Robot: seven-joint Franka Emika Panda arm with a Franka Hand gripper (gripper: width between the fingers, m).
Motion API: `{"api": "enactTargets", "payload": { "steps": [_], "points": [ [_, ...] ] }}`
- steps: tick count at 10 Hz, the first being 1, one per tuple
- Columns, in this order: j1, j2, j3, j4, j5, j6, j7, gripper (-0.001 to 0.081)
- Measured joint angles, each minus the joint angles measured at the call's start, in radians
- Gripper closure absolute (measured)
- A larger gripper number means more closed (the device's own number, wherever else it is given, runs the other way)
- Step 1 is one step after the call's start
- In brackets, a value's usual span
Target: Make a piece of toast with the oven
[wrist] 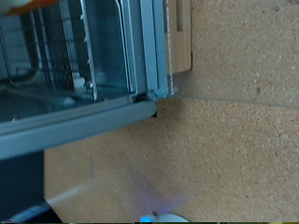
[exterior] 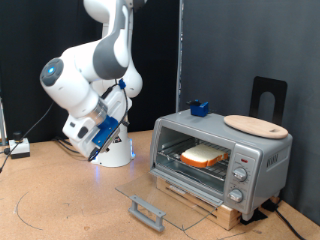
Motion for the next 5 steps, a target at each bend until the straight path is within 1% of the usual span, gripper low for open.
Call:
{"api": "enactTargets", "payload": {
  "steps": [1, 2, 3, 5],
  "points": [
    [-0.007, 0.049, -0.007, 0.013, -0.001, 0.024, 0.013, -0.0003],
    [-0.008, 0.092, -0.013, 0.022, -0.021, 0.056, 0.014, -0.0003],
    [-0.008, 0.132, -0.018, 0.029, -0.062, 0.091, 0.014, -0.0003],
    [-0.007, 0.206, -0.025, 0.033, -0.135, 0.188, 0.014, -0.0003]
  ]
}}
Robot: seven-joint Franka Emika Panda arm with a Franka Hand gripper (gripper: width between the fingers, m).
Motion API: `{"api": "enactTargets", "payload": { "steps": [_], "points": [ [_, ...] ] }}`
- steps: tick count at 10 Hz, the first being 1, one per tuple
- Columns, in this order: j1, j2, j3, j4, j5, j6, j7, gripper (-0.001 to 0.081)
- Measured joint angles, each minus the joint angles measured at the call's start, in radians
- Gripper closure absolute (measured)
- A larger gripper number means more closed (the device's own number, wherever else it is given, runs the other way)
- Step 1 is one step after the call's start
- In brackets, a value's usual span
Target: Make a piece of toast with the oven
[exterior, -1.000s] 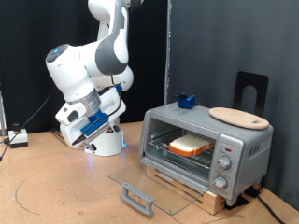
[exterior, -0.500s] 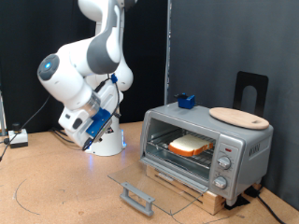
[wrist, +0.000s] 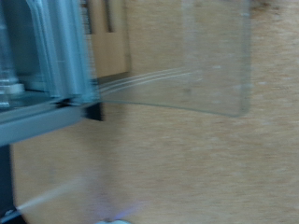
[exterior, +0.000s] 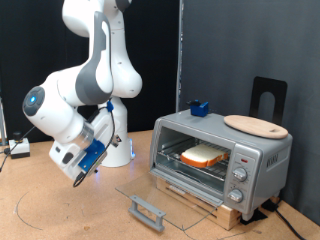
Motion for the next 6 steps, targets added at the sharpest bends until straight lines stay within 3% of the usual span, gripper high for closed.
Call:
{"api": "enactTargets", "payload": {
  "steps": [3, 4, 6],
  "points": [
    [0.002, 0.119, -0.010, 0.026, -0.040, 0.102, 0.025, -0.0003],
    [0.002, 0.117, -0.010, 0.026, -0.040, 0.100, 0.025, -0.0003],
    [-0.003, 0.123, -0.010, 0.035, -0.007, 0.014, -0.014, -0.0003]
  ]
}}
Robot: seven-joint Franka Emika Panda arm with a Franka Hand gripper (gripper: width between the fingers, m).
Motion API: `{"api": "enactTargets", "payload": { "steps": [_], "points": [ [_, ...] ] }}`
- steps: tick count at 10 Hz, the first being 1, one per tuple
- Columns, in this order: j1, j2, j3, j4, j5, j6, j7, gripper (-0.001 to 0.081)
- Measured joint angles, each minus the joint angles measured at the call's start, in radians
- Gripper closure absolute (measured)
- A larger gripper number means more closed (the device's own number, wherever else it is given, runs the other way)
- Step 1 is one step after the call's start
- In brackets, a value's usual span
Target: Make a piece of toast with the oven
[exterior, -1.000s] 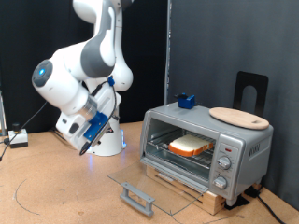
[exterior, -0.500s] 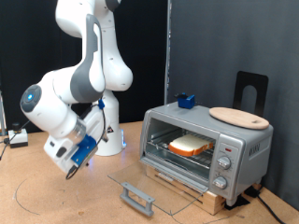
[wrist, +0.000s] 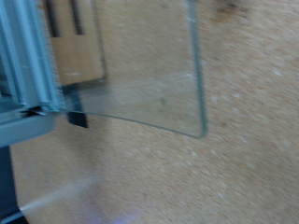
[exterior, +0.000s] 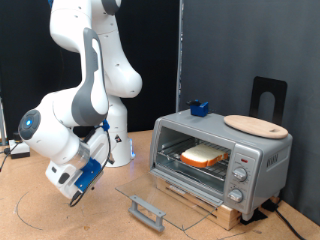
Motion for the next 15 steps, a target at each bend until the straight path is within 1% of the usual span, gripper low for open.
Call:
{"api": "enactTargets", "payload": {
  "steps": [2, 3, 4, 5, 7, 10, 13, 14, 15],
  "points": [
    [-0.005, 0.015, 0.000, -0.001, 0.052, -0.008, -0.046, -0.0003],
    [-0.005, 0.030, 0.000, -0.001, 0.059, -0.004, -0.055, -0.0003],
    [-0.004, 0.046, 0.001, -0.003, 0.060, 0.007, -0.064, -0.0003],
    [0.000, 0.062, 0.003, -0.012, 0.059, 0.036, -0.066, -0.0003],
    [0.018, 0.090, 0.008, -0.045, 0.055, 0.111, -0.066, -0.0003],
    [0.038, 0.106, 0.040, -0.094, 0.059, 0.138, -0.073, -0.0003],
    [0.040, 0.100, 0.093, -0.146, 0.114, 0.142, -0.103, -0.0003],
    [0.033, 0.085, 0.101, -0.152, 0.135, 0.128, -0.122, -0.0003],
    [0.015, 0.063, 0.103, -0.149, 0.158, 0.052, -0.157, -0.0003]
  ]
}}
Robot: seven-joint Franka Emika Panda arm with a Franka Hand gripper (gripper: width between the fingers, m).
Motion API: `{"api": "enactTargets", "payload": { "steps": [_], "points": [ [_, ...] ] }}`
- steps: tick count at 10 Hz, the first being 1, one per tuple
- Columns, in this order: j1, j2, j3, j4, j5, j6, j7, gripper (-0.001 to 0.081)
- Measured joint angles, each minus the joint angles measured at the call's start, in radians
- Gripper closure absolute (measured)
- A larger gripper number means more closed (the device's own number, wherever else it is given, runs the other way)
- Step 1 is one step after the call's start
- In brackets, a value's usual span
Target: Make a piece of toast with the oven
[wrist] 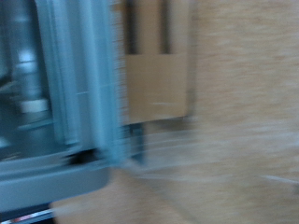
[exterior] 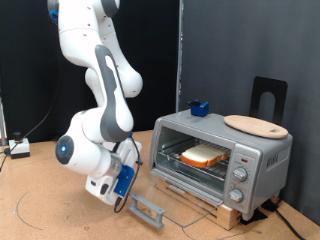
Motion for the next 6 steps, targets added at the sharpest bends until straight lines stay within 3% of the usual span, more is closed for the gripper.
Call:
{"api": "enactTargets", "payload": {
  "steps": [3, 6],
  "points": [
    [-0.056, -0.068, 0.001, 0.021, 0.020, -0.235, -0.098, -0.0003],
    [-0.070, -0.177, 0.005, -0.004, 0.071, -0.330, -0.144, -0.0003]
  ]
}}
